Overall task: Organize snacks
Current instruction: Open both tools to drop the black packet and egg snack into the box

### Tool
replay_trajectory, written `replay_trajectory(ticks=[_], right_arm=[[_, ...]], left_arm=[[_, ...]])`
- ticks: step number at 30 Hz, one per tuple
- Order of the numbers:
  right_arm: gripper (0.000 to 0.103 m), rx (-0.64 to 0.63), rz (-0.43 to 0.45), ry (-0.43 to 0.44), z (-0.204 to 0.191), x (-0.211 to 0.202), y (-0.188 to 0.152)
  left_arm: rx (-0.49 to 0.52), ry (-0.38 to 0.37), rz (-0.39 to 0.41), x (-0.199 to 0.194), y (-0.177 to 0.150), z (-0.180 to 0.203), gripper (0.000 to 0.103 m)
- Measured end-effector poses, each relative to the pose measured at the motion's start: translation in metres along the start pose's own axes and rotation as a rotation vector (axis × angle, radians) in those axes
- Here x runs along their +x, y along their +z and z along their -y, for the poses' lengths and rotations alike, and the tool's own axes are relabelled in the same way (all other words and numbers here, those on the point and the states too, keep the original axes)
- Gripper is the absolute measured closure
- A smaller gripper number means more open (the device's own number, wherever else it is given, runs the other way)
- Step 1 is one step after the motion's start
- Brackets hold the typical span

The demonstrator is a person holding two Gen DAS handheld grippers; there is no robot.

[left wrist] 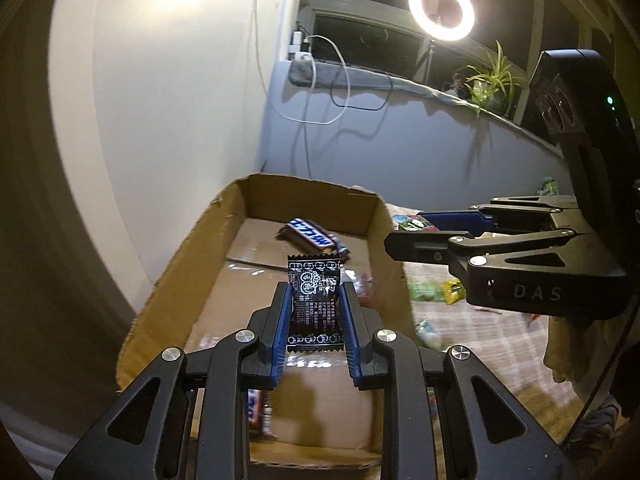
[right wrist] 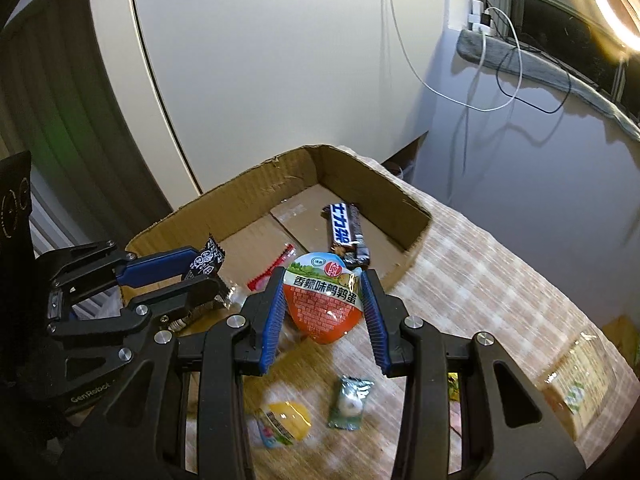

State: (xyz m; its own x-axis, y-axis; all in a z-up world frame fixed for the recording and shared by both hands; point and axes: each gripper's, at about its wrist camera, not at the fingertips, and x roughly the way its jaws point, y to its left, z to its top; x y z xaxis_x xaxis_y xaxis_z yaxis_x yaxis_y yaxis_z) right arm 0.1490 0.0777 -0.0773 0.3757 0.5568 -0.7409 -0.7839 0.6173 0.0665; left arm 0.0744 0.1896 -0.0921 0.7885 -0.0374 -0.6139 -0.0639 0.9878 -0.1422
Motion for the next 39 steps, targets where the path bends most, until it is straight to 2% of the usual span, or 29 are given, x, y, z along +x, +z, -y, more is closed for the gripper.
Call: replay_trajectory(ticks=[20,22,24,28,32,37,39], right_arm=[[0.062,-0.038,-0.016,-0.003,-0.016,0.015,0.012],[0.059,-0.039,-0.014,-0.009,-0.016,0.015,0.012],[0.049,-0.039,-0.008,-0.013,-0.015,0.013,0.012],[0.046,-0.046,0.0,-0.02,-0.015,0.01,0.012],[0.033,-0.046,0.017,-0.034,-0.014,0.006,0.013],[0.032,-0.045,0.019,-0.042,-0.012,0.003,0.013],[0.026,-0.044,0.02,-0.048,-0.011,0.002,0.012]], left_arm=[[-0.043,0.036,0.009,-0.004,-0.003,-0.017,0.079],[-0.042,0.041,0.011,-0.003,-0.002,-0.017,0.074],[-0.042,0.044,0.012,-0.004,-0.002,-0.017,0.074],[-0.043,0.051,0.012,-0.003,-0.002,-0.017,0.074],[-0.04,0.051,0.012,-0.002,-0.001,-0.016,0.074],[-0.039,0.052,0.011,-0.001,-0.001,-0.015,0.071],[-0.038,0.054,0.014,-0.002,-0.001,-0.014,0.071]])
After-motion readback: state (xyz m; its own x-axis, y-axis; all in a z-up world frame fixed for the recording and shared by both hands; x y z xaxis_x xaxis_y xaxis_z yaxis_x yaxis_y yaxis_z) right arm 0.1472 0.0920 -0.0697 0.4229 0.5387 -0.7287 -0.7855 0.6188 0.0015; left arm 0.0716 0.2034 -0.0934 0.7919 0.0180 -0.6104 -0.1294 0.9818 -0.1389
